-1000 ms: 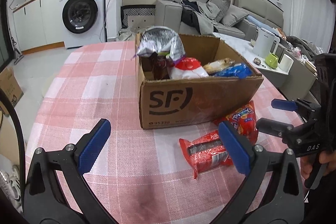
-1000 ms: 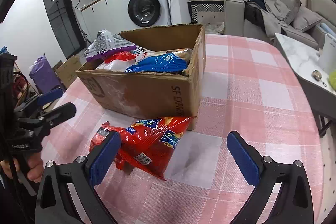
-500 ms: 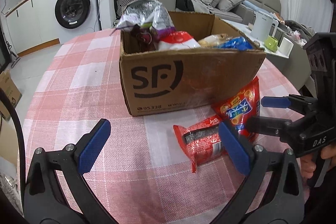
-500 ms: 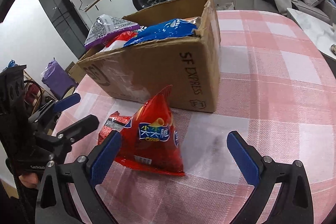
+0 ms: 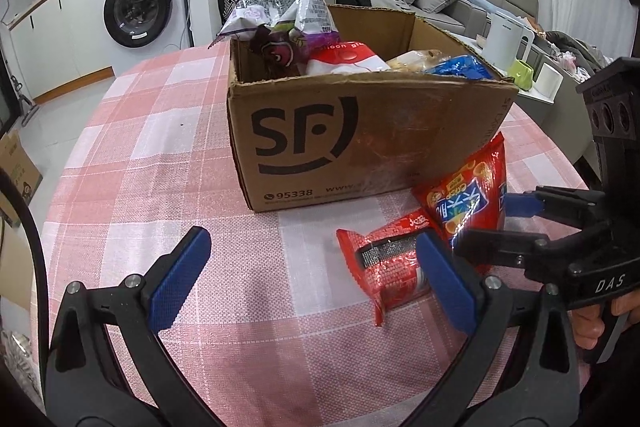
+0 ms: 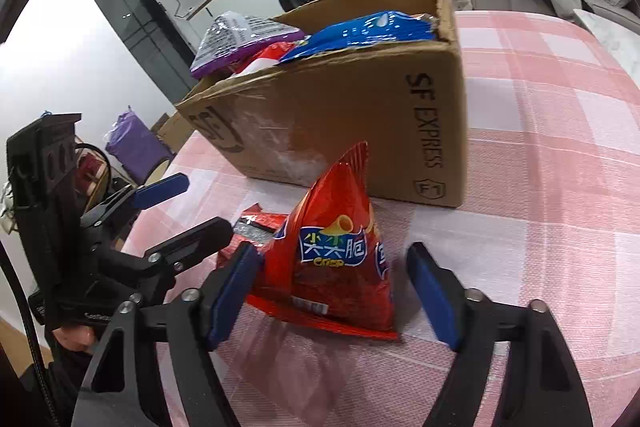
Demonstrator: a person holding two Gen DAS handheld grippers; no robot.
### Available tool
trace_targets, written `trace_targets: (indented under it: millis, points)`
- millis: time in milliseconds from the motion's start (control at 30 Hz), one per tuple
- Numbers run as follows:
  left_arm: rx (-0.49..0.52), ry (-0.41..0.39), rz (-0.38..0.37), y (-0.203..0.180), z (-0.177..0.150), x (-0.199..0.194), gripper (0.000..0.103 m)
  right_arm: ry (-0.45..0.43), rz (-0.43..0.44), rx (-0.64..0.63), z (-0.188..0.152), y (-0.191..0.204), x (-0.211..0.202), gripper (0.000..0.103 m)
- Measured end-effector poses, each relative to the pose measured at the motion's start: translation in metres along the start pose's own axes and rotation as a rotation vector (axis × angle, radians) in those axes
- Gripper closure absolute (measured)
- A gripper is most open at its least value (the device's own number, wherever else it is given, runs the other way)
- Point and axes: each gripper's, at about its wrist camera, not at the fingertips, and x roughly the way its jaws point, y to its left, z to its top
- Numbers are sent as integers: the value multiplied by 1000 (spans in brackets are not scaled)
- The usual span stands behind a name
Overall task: Organize snacks
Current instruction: 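Grasp the red triangular Crisp bag with the right gripper while the left gripper grasps the red noodle pack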
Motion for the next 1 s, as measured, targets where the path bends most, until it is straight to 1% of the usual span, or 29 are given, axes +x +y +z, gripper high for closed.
trace_targets:
  millis: [133, 167, 267, 300, 400, 633, 700, 800, 1000]
  points:
    - [1, -1, -2, 1, -1, 0, 1, 0, -2, -13, -1, 4, 4, 37]
    - [2, -1, -1, 1, -1, 0, 1, -3, 0, -14, -1, 5, 5, 42]
    - [5, 0, -2, 0, -3, 0, 1, -27, 0, -23, -1, 5, 2, 52]
    - [6, 0, -2, 0, -3, 0, 1, -36, -3, -31, -1, 6, 0, 54]
    - [6, 0, -3, 0, -3, 0, 1, -45, -10, -45, 0, 7, -1, 56]
    - [16, 1, -13, -5, -6, -1, 1, -67, -15, -61, 0, 5, -17, 56]
    - [17, 8, -25, -7, -7, 1, 1, -69, -29, -60, -2, 3, -20, 56]
    - [19, 25, -45, -13, -10, 4, 1, -67, -39, -47, -4, -1, -20, 56]
    - [53, 47, -69, -33, -19, 10, 1, -66, -80, -36, -5, -11, -24, 56]
